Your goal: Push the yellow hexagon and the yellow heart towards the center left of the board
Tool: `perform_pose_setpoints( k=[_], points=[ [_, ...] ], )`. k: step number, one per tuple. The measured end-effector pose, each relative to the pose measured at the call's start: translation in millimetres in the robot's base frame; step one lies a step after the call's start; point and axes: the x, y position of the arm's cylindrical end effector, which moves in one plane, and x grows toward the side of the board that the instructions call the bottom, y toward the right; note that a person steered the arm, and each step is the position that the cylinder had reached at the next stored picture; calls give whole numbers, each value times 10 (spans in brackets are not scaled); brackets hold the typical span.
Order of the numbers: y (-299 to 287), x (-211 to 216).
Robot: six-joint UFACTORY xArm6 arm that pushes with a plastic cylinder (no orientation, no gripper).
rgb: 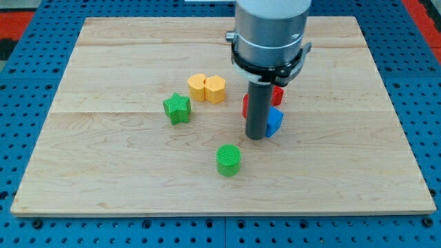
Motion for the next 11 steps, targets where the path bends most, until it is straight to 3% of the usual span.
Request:
perform_pose_setpoints(
  k=[2,4,6,9,11],
  points=[
    [-366,13],
    [-291,-632],
    [-362,-736],
    [-1133,-834],
    [-497,-523]
  ],
)
